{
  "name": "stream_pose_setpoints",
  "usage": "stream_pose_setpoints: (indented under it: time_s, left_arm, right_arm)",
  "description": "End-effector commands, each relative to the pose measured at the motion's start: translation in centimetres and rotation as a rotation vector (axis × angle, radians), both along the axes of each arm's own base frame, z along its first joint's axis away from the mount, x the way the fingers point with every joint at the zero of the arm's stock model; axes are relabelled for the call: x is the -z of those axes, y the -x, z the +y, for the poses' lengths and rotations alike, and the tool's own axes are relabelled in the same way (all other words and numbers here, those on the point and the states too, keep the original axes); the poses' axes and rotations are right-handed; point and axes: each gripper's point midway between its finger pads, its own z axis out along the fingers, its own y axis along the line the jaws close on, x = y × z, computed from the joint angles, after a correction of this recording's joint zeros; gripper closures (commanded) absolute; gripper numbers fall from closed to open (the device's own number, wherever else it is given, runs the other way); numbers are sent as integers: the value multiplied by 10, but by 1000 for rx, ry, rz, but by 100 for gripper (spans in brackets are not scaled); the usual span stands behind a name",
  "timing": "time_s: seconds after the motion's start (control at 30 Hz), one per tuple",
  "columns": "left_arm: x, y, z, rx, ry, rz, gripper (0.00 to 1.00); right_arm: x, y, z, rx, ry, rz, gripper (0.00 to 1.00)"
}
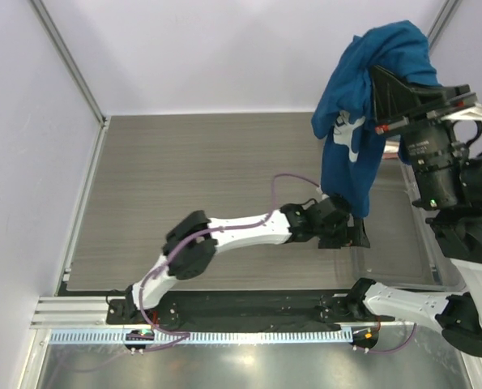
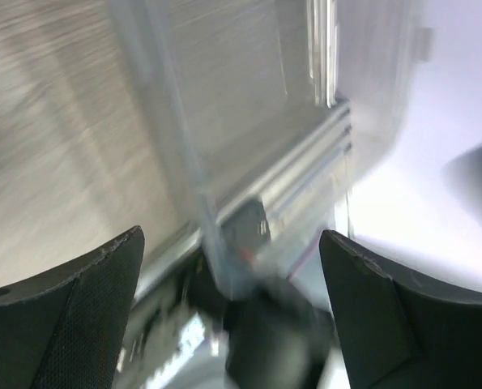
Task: Fold and stack the t-shirts
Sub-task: Move the tshirt to the center of the board
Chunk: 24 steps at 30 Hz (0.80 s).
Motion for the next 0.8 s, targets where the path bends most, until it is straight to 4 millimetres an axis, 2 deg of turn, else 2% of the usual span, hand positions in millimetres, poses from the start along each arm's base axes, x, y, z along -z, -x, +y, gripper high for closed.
stream_pose_setpoints:
  time_s: [0.0,0.03,0.07,0.1,0.13,0.17,0.2,0.23,0.27,0.3,0.33,0.37,0.4,0.43,0.47,0.5,0.53,0.57,0.6,0.63,0.67,0.7,0.73,0.77]
  left_arm:
    - [-112,-10,47,-86,154,-161,11]
    - [-121,-13,65,-117,151,-190,11]
    - [-88,-16,92,-147,68,-186,10]
    - [-88,-19,110,-180,54,-200,10]
    - [-119,-24,141,-248,97,-242,11]
    - [-117,-32,164,-293,81,-251,11]
    - [-91,-32,196,-332,14,-252,11]
    - [-121,-37,229,-410,61,-300,11]
    - [-121,-41,262,-474,23,-325,11]
    - [-108,-40,290,-512,-28,-348,11]
    - [-115,-41,314,-564,-41,-377,11]
    - [-136,-43,365,-680,-53,-445,11]
    - [-140,-42,388,-722,-72,-475,9]
    - [-148,-41,414,-774,-81,-509,8]
    - [-157,-36,457,-850,-110,-555,7]
    - [-161,-33,477,-887,-116,-577,7]
    - [-167,-29,495,-917,-116,-592,7]
    - [-163,-23,514,-929,-158,-604,7]
    - [-173,-18,535,-976,-114,-614,7]
    - [-172,-13,548,-981,-126,-615,7]
    - [-174,-10,557,-997,-111,-617,7]
    - [-175,-7,566,-1011,-96,-620,7]
    - [-171,-4,573,-1012,-120,-623,7]
    - [-170,-3,578,-1016,-128,-627,7]
  right_arm:
    - [-21,-5,19,-64,-48,-47,99]
    - [-21,-9,30,-85,-32,-48,99]
    - [-21,-11,39,-117,-35,-44,99]
    - [-19,-21,56,-149,-28,-29,99]
    - [-20,-20,74,-218,1,-48,99]
    - [-21,-21,87,-264,13,-54,99]
    - [-20,-31,112,-315,36,-49,99]
    - [-23,-19,137,-447,79,-93,99]
    - [-22,-22,154,-497,102,-101,99]
    - [-39,-12,159,-543,105,-155,99]
    - [-30,-27,184,-579,133,-149,99]
    - [-31,-22,195,-626,172,-191,99]
    - [-39,-17,195,-636,184,-235,99]
    - [-37,-18,200,-636,212,-263,99]
    - [-34,-18,199,-610,252,-294,99]
    - [-5,-33,205,-578,317,-255,99]
    - [1,-38,198,-540,316,-266,99]
    - [-8,-16,163,-492,289,-312,99]
    - [71,-62,163,-414,330,-134,98]
    - [89,-70,145,-363,297,-118,86]
    - [94,-58,104,-298,228,-112,60]
    - [187,-103,74,-193,174,120,14]
    - [214,-107,49,-140,120,175,1]
    - [248,-113,29,-83,86,262,0]
